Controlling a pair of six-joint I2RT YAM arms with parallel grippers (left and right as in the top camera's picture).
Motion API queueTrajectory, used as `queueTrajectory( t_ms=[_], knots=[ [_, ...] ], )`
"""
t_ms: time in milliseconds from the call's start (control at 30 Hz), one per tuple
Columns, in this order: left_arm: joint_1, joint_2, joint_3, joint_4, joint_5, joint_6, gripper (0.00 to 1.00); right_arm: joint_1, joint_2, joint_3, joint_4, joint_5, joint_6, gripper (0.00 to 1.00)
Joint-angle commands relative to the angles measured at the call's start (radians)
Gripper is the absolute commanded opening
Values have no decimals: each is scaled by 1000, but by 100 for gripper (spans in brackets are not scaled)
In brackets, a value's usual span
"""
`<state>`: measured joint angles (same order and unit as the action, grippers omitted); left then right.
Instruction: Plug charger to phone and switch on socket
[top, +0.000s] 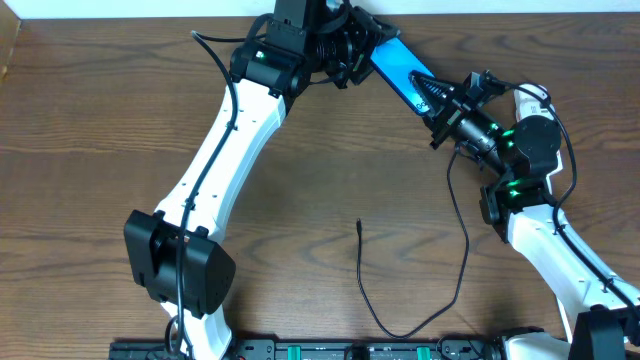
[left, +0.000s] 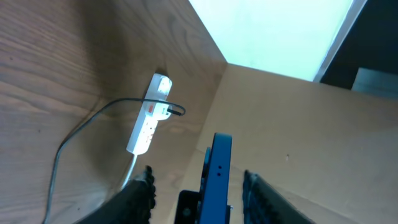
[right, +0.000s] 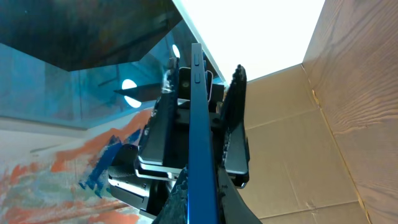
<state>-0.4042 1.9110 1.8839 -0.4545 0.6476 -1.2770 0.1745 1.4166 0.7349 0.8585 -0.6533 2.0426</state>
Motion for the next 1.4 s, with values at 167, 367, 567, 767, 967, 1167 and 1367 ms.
queueTrajectory(
  t_ms=[167, 367, 567, 767, 967, 1167, 1367],
  knots=[
    [-1, -14, 5, 4, -5, 12, 20, 8, -4, 17, 22, 18, 9, 2],
    [-1, -14, 5, 4, -5, 12, 7, 13, -4, 17, 25, 18, 9, 2],
    [-1, -14, 5, 4, -5, 12, 7, 17, -4, 17, 25, 18, 9, 27],
    [-1, -14, 5, 4, -5, 12, 7, 17, -4, 17, 25, 18, 9, 77],
    [26, -14, 5, 4, -5, 17, 7, 15, -4, 17, 24, -20, 7, 99],
    [119, -14, 5, -36, 43, 27, 8, -12, -4, 16, 22, -129, -105, 99],
    [247, -14, 5, -69, 285, 264, 8, -56, -4, 16, -48, -272, -274, 99]
  ],
)
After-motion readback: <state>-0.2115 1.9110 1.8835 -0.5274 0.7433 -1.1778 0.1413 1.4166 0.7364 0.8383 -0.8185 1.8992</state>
